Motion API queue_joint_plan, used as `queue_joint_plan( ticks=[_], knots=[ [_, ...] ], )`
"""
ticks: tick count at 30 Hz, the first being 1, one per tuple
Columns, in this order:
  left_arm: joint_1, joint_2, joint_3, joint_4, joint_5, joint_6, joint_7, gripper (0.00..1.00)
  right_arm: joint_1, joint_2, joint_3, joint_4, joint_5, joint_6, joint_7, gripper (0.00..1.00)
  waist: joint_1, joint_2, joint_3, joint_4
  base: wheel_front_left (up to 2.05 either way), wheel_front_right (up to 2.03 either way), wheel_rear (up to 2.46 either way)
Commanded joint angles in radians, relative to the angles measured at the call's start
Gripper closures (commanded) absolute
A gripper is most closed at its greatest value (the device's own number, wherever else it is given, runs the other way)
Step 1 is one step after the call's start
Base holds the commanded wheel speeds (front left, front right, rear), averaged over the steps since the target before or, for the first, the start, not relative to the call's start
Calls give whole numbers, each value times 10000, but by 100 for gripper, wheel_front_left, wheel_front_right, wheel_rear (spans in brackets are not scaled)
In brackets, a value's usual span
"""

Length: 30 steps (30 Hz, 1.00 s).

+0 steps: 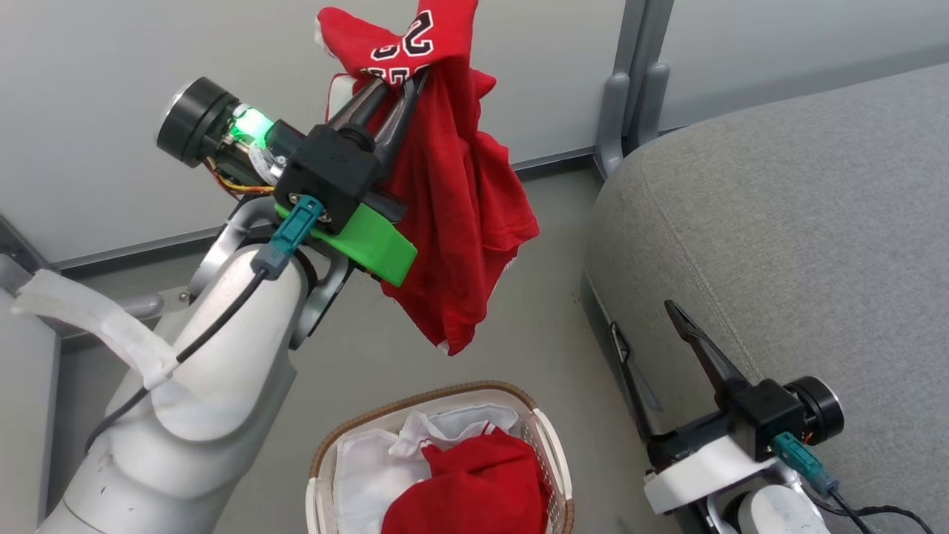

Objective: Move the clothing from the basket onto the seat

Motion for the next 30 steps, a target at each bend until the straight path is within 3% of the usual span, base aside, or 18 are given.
queue_joint_plan(
  ticks=[1,7,16,26,30],
  knots=[
    [-169,-39,-35,-80,-68,-8,15,100,-101,-33,65,66,-160,-10,-19,0,1,0,-89,32,0,0,0],
    [-271,-149,-335,-483,-152,-11,120,100,-660,-33,706,896,-1370,-10,-18,0,1,0,-198,153,0,0,0],
    [-288,-196,-853,-1447,-284,-15,372,100,-1649,-35,431,1839,-2507,-12,-18,0,1,0,-293,450,0,0,0],
    [-267,-100,-1102,-2026,-389,-16,622,100,-2635,-33,167,1613,-3201,-12,-18,0,1,0,-259,570,0,0,0],
    [-251,-105,-1179,-2103,-418,-2,625,100,-2968,-33,526,1750,-3282,-12,-18,0,1,0,-224,591,0,0,0]
  ],
)
